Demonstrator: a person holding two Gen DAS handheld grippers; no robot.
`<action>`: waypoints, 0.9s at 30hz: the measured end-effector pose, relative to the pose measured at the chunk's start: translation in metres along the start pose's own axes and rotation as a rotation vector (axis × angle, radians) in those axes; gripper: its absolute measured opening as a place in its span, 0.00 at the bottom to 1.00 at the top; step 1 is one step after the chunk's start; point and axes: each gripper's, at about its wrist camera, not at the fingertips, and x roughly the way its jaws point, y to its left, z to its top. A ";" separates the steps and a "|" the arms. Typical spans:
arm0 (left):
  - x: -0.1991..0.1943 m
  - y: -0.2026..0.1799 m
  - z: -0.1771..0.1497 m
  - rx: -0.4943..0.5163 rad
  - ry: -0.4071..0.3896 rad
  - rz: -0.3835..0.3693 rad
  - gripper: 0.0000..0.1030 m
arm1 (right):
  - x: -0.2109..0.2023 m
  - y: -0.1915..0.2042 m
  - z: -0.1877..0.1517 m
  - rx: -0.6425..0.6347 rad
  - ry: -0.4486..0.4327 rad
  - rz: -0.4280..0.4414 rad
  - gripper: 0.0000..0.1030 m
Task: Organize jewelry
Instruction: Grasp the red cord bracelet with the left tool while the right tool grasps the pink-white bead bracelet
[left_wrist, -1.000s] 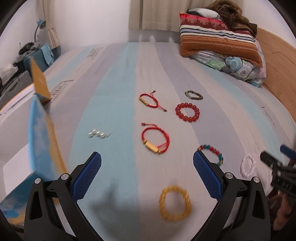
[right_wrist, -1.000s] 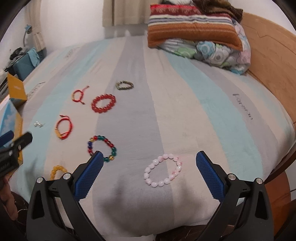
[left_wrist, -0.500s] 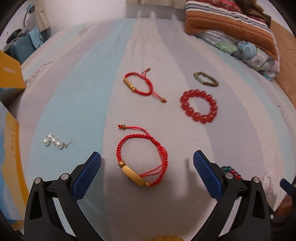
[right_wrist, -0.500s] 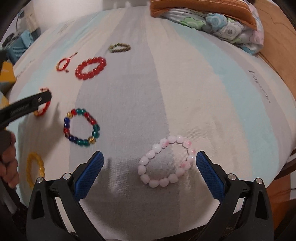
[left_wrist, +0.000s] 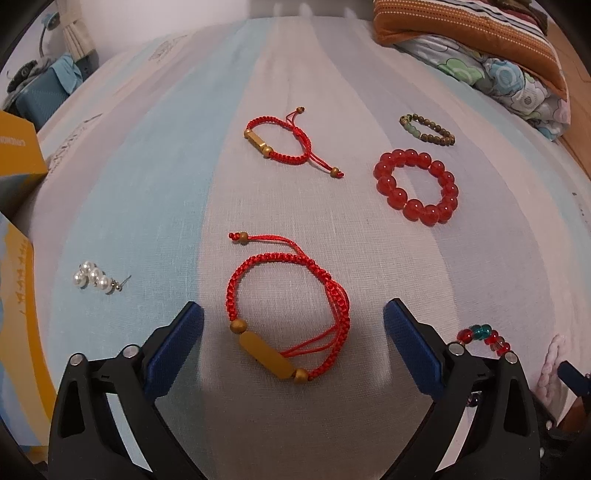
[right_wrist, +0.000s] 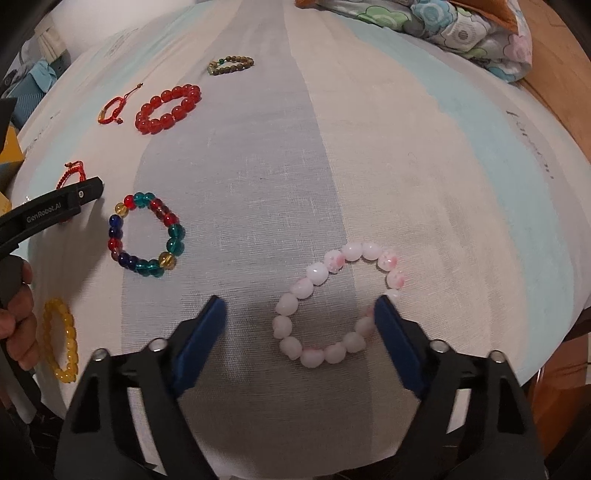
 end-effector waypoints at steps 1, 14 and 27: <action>0.000 0.000 0.000 0.001 0.001 0.002 0.88 | 0.000 0.002 0.000 -0.008 -0.005 -0.004 0.58; -0.011 -0.005 -0.003 0.046 0.010 -0.045 0.09 | 0.000 -0.007 -0.004 0.063 0.017 0.098 0.10; -0.025 -0.008 0.001 0.052 0.007 -0.089 0.06 | -0.017 -0.005 -0.005 0.094 -0.076 0.175 0.10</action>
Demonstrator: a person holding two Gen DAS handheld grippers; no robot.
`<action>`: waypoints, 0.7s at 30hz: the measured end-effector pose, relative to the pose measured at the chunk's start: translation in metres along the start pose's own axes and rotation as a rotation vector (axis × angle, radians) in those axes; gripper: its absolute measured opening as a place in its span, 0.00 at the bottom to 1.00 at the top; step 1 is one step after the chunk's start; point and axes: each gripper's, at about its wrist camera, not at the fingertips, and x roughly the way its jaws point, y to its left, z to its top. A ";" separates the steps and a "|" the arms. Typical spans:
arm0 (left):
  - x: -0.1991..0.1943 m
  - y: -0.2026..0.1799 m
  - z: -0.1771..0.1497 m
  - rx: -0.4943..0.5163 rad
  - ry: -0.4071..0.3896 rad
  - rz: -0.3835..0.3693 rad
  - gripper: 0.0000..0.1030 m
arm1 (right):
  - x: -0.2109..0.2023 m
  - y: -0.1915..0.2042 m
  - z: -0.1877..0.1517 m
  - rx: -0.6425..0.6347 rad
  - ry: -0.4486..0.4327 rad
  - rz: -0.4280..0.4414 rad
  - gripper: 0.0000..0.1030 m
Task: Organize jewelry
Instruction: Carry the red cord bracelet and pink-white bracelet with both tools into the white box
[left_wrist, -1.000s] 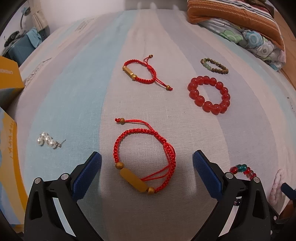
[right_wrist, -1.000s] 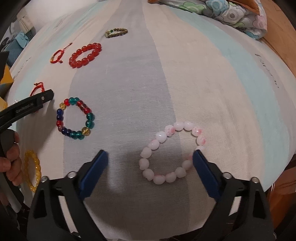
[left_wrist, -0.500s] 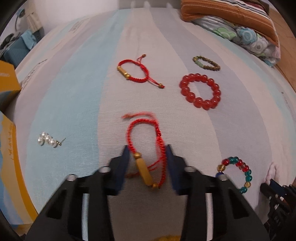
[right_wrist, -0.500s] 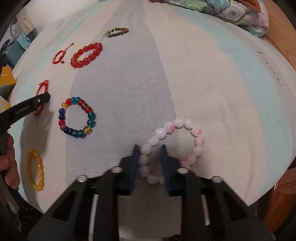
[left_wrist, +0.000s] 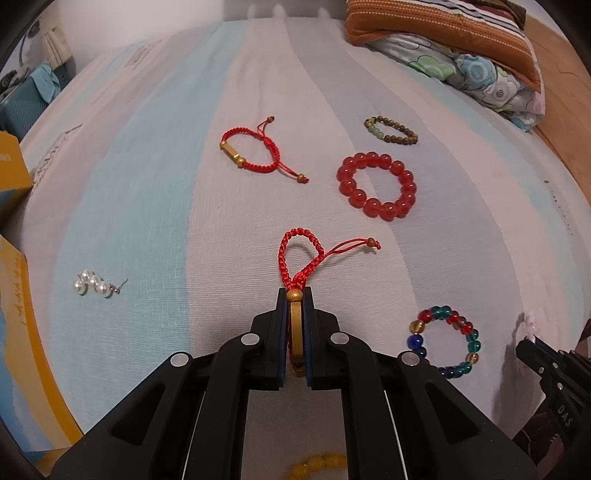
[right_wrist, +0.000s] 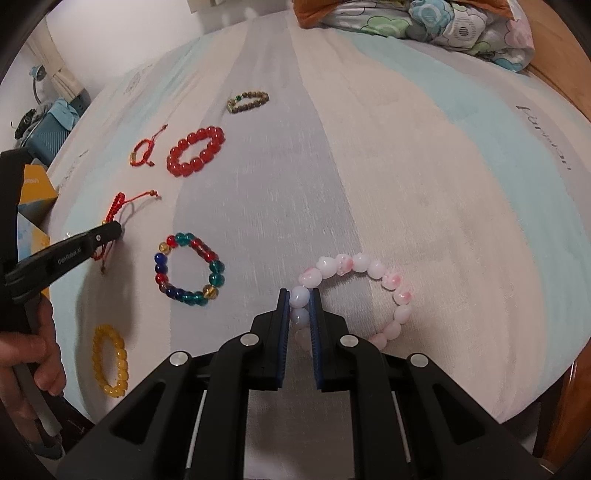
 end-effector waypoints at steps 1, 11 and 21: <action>-0.002 -0.001 0.000 0.000 -0.004 -0.001 0.06 | 0.000 0.000 0.003 0.005 -0.001 0.004 0.10; -0.036 -0.009 -0.003 -0.005 -0.018 -0.042 0.06 | -0.002 -0.001 0.011 0.033 -0.038 0.000 0.10; -0.086 -0.005 -0.017 -0.001 -0.054 -0.027 0.06 | -0.012 0.004 0.010 0.012 -0.092 -0.027 0.10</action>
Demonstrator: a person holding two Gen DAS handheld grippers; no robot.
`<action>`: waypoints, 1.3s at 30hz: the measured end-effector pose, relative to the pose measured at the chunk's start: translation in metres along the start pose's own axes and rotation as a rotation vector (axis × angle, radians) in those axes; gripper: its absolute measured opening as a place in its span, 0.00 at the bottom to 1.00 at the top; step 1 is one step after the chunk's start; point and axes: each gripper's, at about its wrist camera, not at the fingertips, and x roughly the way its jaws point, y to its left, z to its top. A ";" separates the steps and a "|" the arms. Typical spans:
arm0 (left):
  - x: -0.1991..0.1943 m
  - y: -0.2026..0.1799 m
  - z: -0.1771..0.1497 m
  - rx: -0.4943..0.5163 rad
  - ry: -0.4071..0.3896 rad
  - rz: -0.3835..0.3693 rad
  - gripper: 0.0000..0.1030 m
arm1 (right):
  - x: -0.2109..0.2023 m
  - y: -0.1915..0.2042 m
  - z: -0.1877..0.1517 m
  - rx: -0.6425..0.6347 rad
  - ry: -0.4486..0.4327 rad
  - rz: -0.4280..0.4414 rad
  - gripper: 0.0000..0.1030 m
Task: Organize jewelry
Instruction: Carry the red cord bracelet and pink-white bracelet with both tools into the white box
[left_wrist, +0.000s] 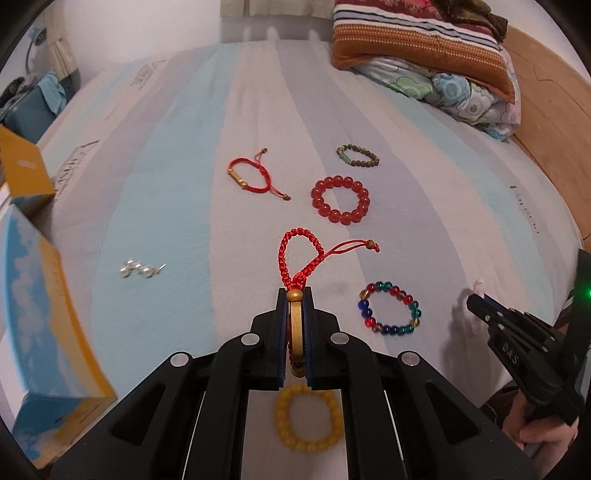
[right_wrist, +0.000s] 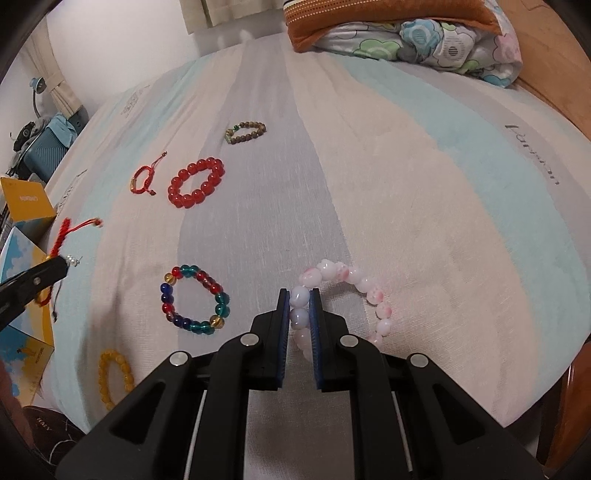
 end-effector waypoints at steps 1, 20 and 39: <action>-0.005 0.003 -0.002 -0.005 -0.002 0.003 0.06 | -0.002 0.000 0.000 0.004 0.000 0.005 0.10; -0.080 0.068 -0.038 -0.130 -0.065 0.022 0.06 | -0.061 0.057 0.009 -0.038 -0.035 0.040 0.10; -0.147 0.161 -0.037 -0.242 -0.163 0.104 0.06 | -0.095 0.182 0.044 -0.180 -0.112 0.124 0.10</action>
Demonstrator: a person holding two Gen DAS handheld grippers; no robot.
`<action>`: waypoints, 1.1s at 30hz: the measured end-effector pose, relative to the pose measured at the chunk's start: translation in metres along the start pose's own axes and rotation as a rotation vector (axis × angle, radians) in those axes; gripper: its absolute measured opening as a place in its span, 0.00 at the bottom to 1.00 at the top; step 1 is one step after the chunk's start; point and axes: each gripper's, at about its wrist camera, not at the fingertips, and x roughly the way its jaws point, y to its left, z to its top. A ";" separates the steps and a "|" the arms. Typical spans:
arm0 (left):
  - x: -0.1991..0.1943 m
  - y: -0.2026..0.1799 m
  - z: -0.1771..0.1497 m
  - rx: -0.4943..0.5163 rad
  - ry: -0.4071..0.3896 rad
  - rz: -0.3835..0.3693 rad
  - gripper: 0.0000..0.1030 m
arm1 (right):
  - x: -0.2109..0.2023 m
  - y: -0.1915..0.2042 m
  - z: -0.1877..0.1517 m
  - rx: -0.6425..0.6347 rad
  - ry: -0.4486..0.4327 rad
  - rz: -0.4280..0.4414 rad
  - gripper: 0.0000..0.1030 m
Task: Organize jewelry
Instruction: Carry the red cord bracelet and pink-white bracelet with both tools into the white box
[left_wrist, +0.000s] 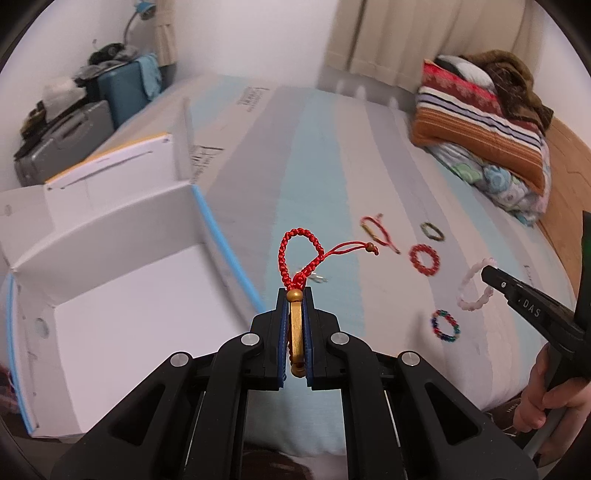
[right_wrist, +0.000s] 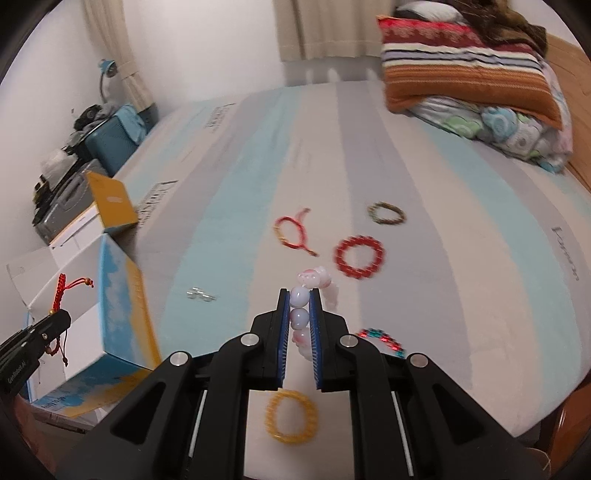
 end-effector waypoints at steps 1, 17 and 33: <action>-0.002 0.007 0.001 -0.006 -0.004 0.011 0.06 | 0.001 0.008 0.002 -0.008 -0.002 0.008 0.10; -0.028 0.158 -0.030 -0.229 0.002 0.222 0.06 | -0.003 0.177 0.010 -0.228 -0.049 0.219 0.10; -0.015 0.234 -0.081 -0.356 0.116 0.305 0.06 | 0.051 0.289 -0.040 -0.390 0.153 0.274 0.10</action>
